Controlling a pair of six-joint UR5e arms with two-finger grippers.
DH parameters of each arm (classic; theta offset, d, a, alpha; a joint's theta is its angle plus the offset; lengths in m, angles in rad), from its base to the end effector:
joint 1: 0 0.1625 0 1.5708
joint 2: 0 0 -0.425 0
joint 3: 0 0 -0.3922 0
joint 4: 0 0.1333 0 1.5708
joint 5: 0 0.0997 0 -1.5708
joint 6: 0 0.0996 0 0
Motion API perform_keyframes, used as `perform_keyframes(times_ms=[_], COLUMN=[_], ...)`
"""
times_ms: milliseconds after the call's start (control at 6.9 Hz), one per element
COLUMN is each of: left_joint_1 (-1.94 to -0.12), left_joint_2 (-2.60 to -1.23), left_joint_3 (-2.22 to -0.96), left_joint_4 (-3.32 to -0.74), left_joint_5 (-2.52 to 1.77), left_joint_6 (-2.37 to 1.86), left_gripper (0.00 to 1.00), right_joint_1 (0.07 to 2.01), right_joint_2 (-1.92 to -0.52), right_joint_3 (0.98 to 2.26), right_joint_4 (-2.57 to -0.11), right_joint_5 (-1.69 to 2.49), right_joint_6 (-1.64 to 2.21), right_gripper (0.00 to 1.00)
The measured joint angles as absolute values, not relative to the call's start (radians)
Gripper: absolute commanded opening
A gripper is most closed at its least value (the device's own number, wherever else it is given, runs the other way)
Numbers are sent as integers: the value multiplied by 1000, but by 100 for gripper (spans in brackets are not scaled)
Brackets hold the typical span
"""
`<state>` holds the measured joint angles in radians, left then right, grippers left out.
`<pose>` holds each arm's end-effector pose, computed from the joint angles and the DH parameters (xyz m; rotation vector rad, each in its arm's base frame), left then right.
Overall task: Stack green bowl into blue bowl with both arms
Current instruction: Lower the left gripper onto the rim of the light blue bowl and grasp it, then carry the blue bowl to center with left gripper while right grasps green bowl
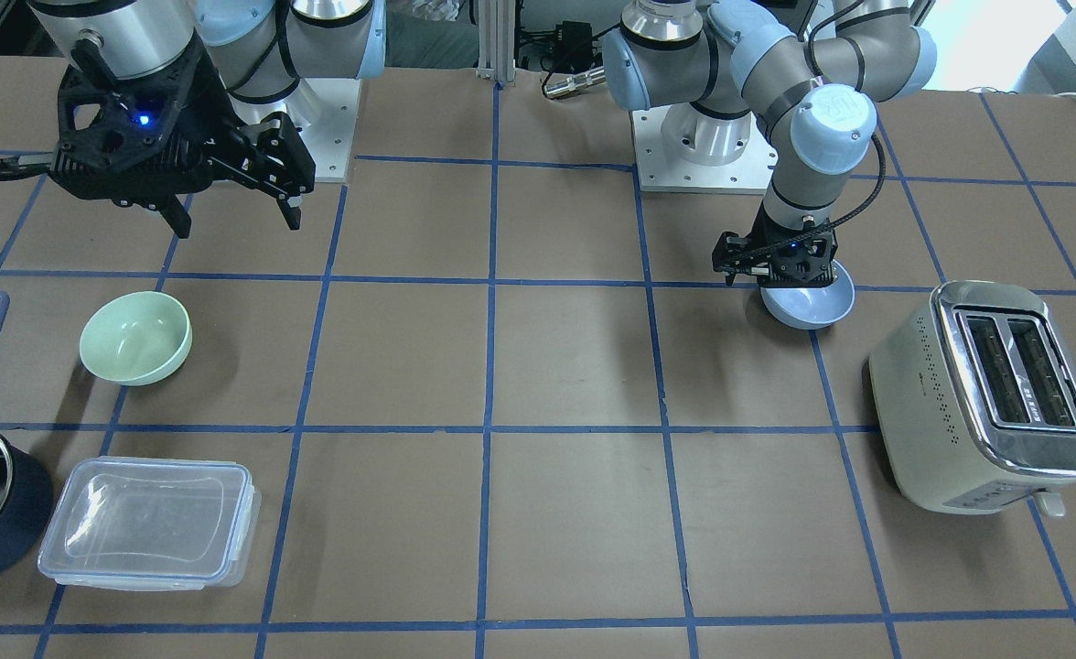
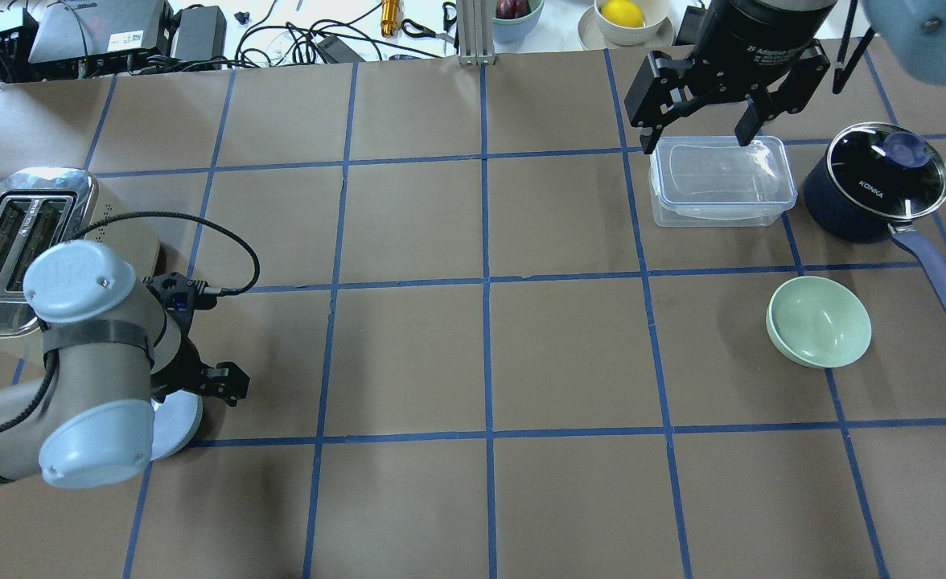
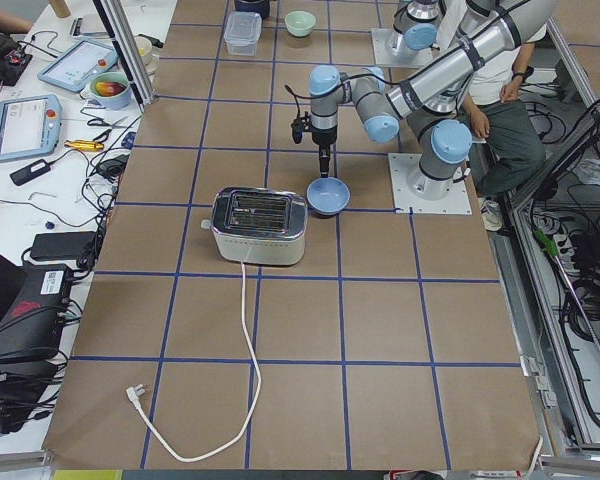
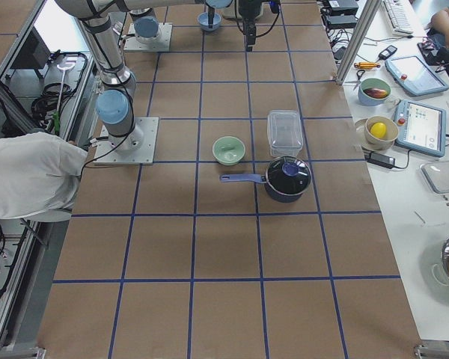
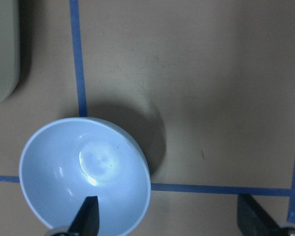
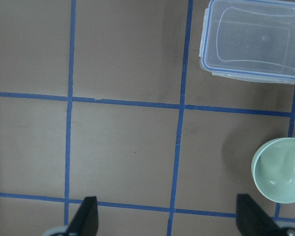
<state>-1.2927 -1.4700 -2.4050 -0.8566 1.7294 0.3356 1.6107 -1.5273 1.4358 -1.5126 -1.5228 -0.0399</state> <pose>-0.0180 -0.3654 0.2226 0.0884 2.9933 0.0993 0.1584 -0.5061 0.5268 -0.1246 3.0907 -0.0515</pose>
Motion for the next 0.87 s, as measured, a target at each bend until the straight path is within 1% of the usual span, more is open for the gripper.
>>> perform_keyframes(times_ms=[145, 290, 435, 870], left_joint_1=[-1286, -1283, -1282, -1283], left_joint_2=[-1486, -1503, -1517, -1528], left_joint_3=[-2442, -2458, -2466, -2454], left_joint_4=[-789, -761, -752, -743], left_joint_5=[1730, 1731, 1734, 1738], left_joint_6=[362, 374, 382, 400], left_gripper=[75, 16, 0, 0], right_joint_1=[1611, 1611, 1610, 1571], right_joint_2=[-1527, -1527, -1526, -1520], right_joint_3=[1436, 1436, 1436, 1436], right_joint_4=[-1513, -1512, -1513, -1488], right_joint_5=[-1523, -1523, -1523, -1580], right_joint_6=[-40, -40, -40, -43], right_gripper=[100, 100, 100, 100])
